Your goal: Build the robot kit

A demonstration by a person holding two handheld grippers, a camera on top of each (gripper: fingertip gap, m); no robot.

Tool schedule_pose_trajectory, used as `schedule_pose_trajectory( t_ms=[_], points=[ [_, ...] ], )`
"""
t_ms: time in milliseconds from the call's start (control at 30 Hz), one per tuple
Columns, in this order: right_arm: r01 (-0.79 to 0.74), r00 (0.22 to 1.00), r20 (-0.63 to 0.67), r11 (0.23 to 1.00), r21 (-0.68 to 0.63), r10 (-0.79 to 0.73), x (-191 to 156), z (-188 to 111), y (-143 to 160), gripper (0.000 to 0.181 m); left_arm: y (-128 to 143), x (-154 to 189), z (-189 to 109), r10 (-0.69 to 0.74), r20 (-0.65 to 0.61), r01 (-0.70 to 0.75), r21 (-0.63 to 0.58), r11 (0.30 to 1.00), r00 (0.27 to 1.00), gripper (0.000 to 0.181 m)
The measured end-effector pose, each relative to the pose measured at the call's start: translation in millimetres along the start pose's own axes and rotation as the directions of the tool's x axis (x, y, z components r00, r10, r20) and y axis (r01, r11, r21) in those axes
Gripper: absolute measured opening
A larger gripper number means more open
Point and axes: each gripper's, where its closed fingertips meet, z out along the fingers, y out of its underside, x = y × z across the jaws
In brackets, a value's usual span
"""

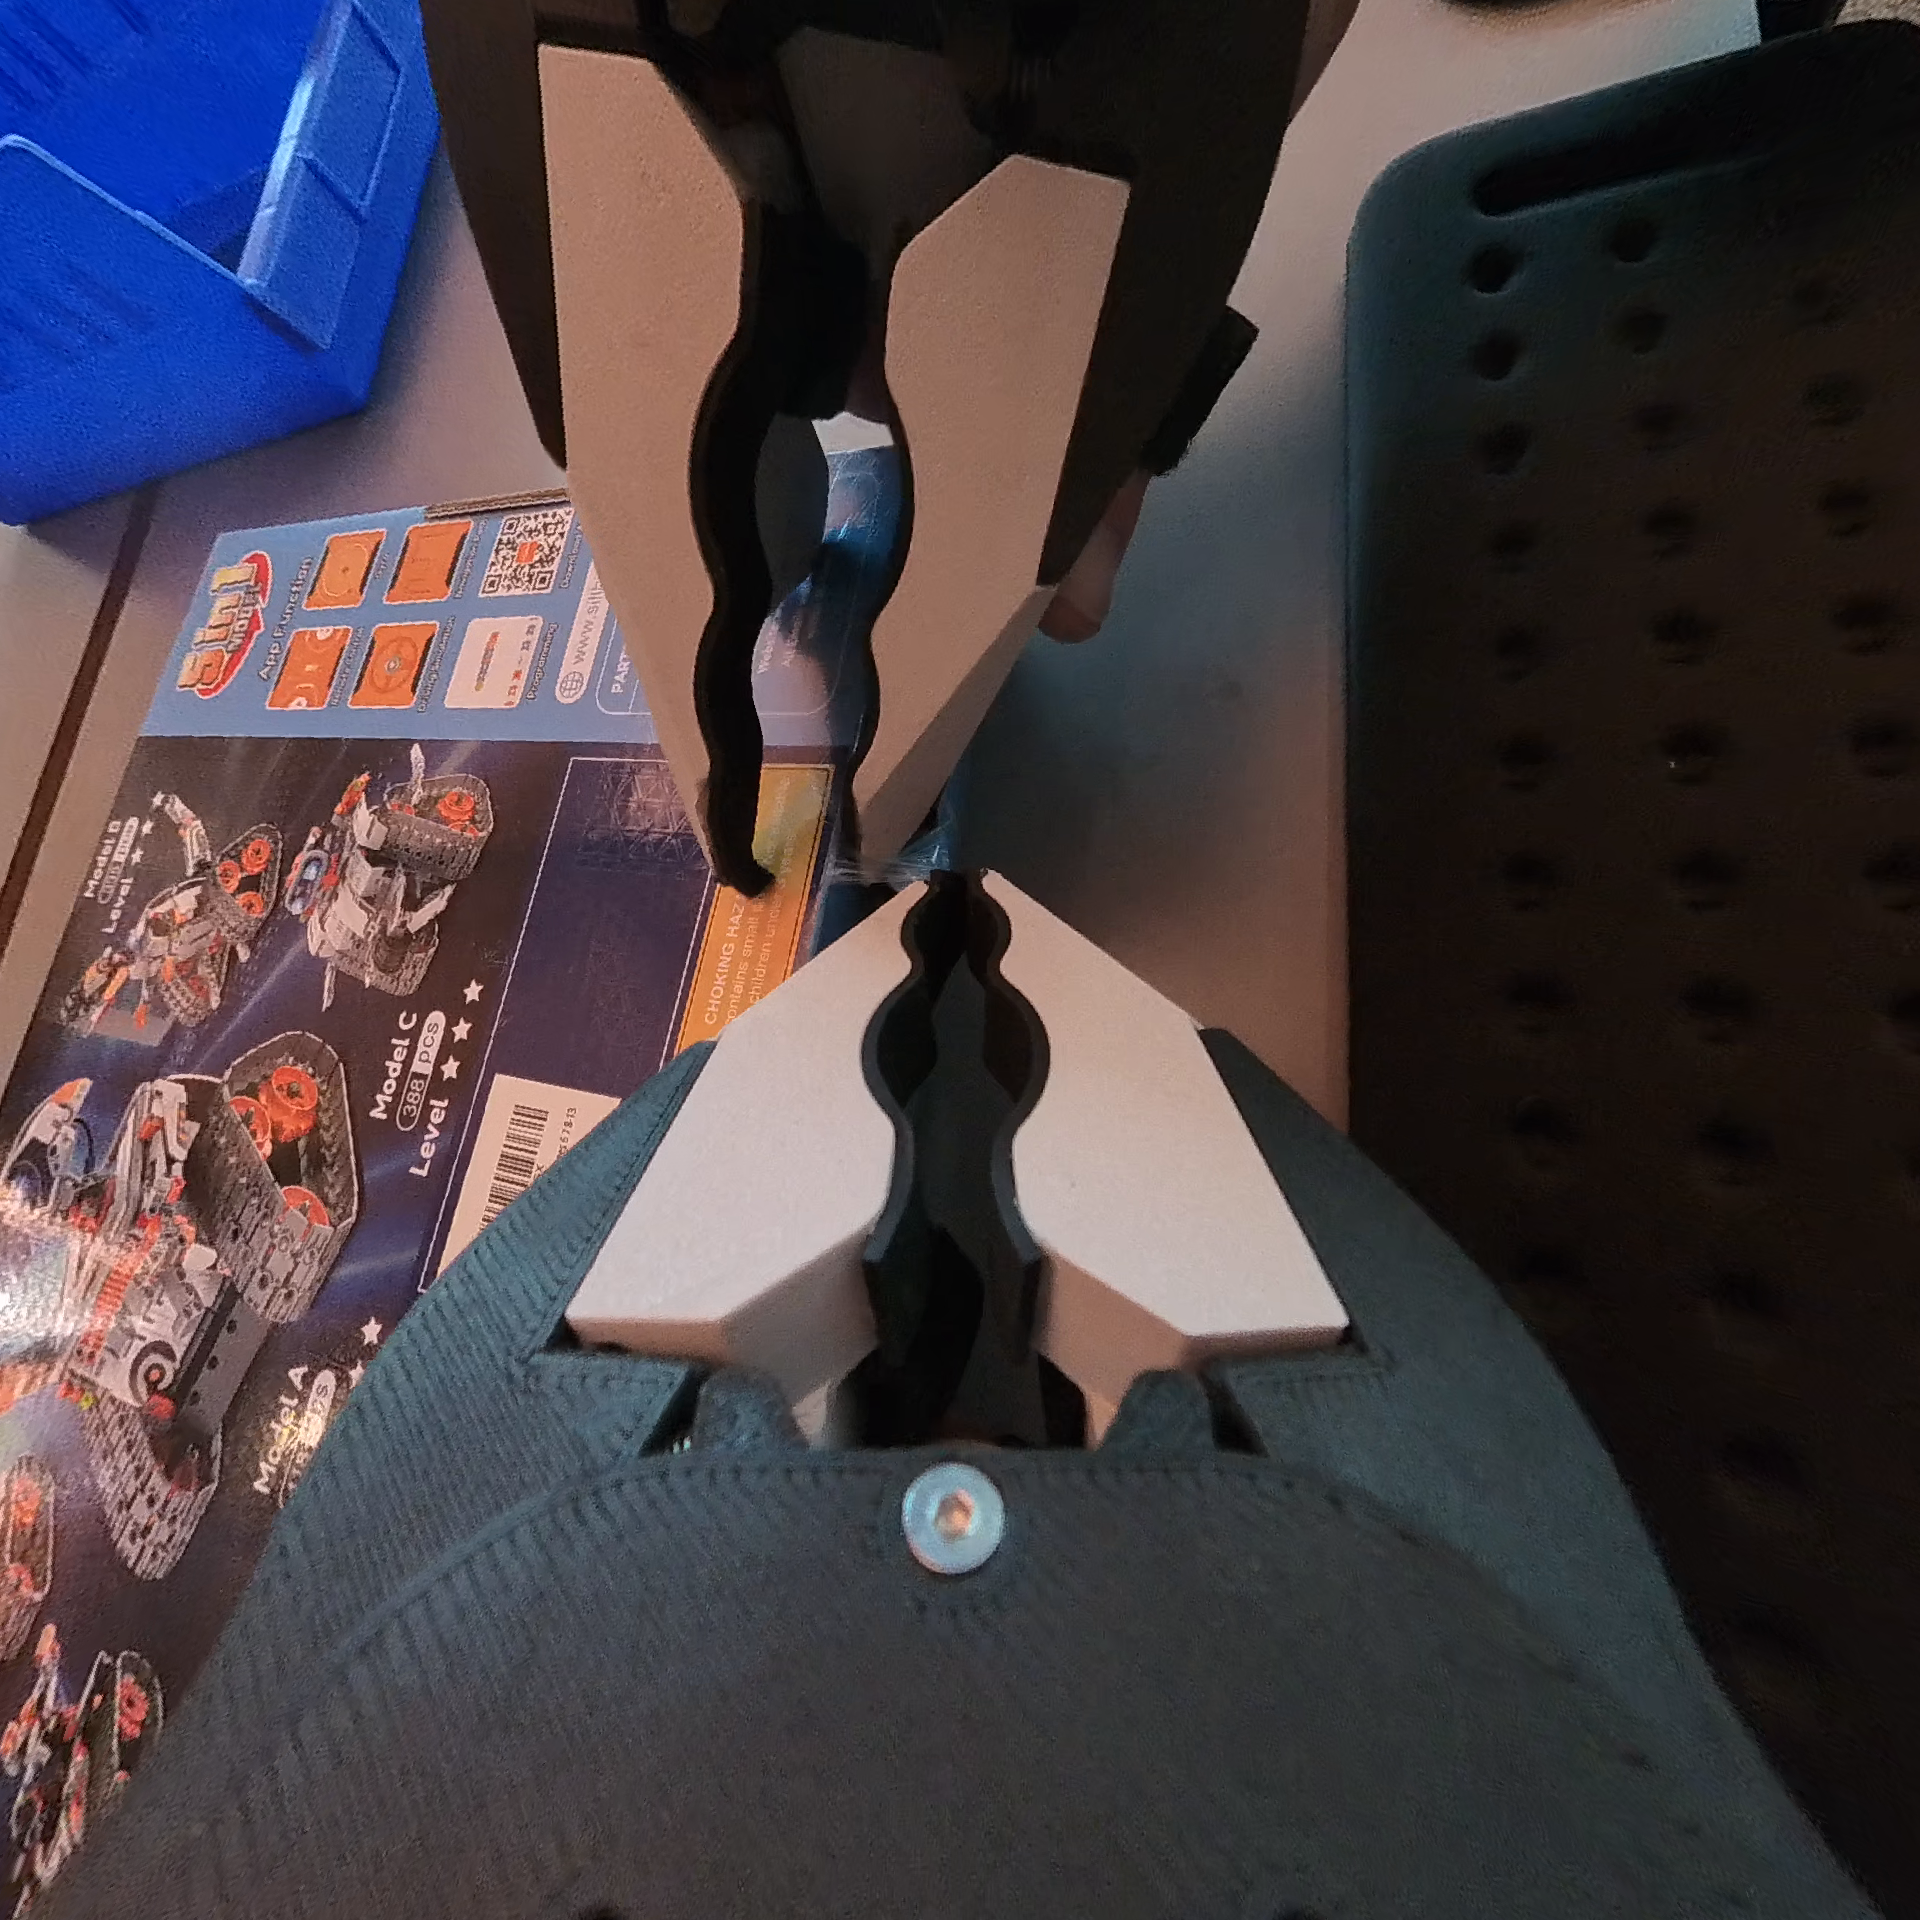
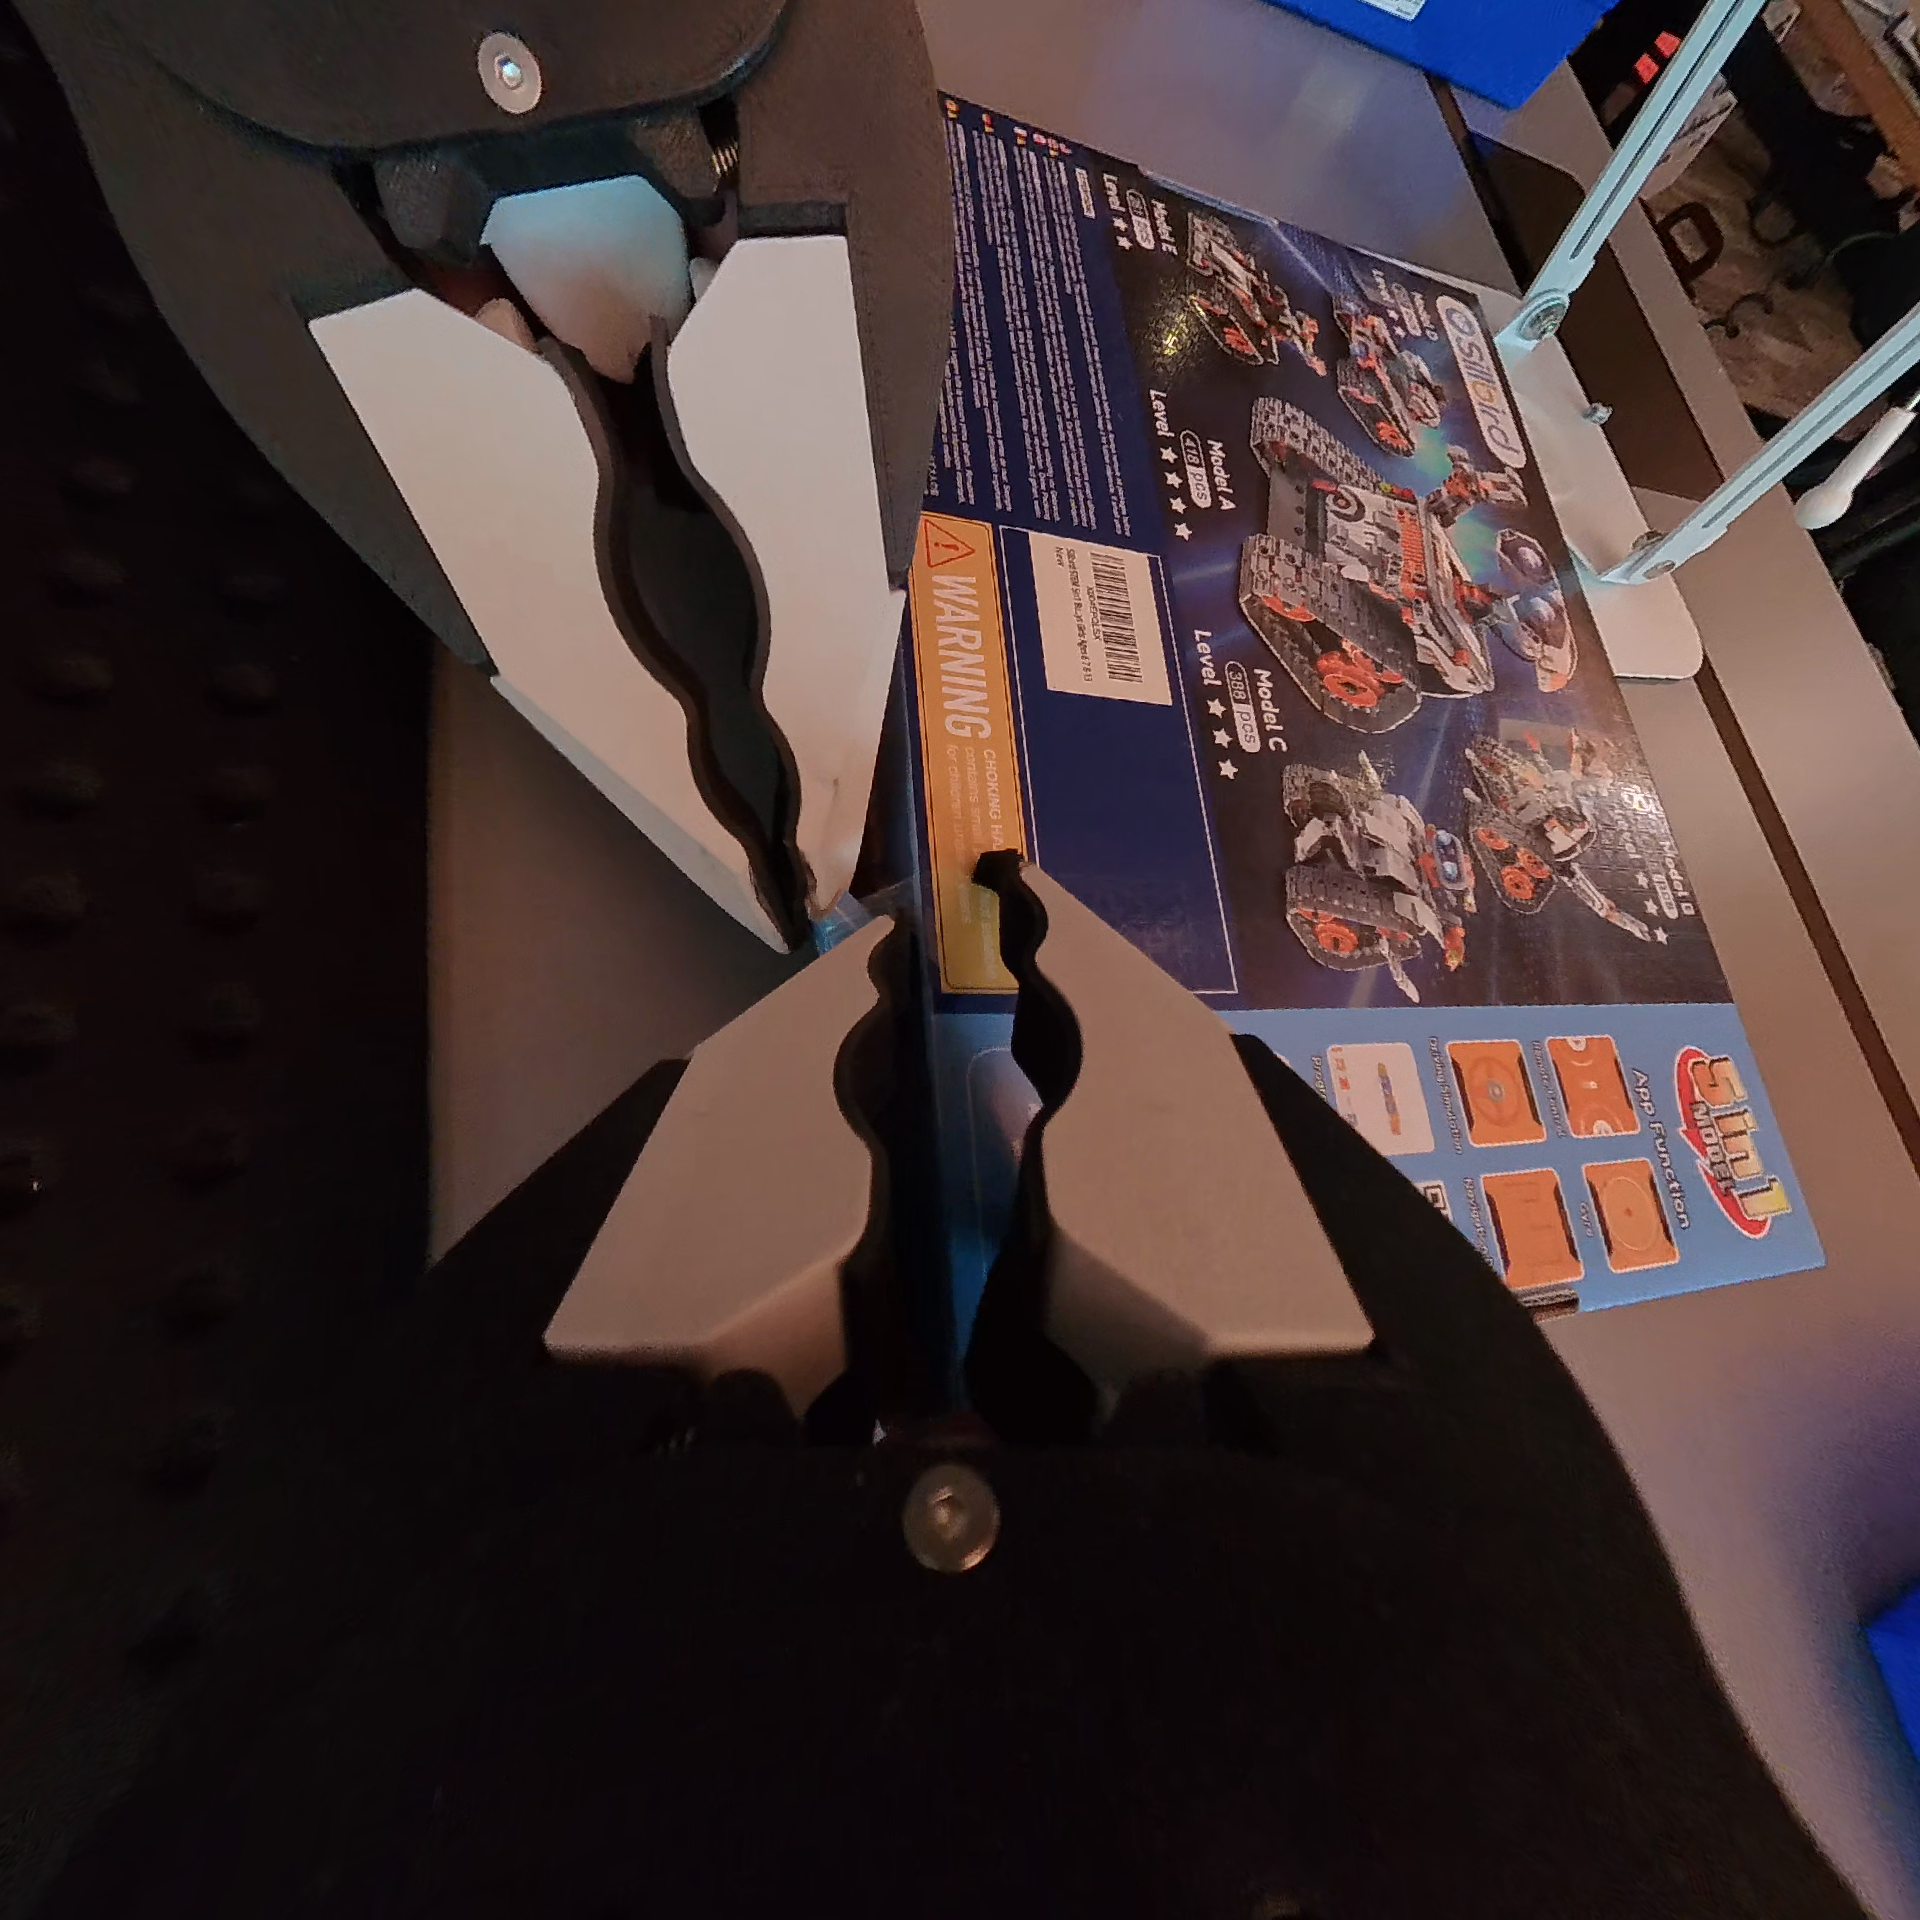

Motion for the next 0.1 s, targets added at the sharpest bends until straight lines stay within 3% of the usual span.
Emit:
schedule_pose_trajectory(
  t_ms=[100],
  points=[
    [-0.003, 1.000, -0.001, 1.000, 0.007, 0.003, -1.1, 0.8, -1.5, 0.010, 0.1, 0.5, 0.3, 0.003, 0.008, -0.003, 0.000, 1.000, 1.000, 0.001]
  ],
)
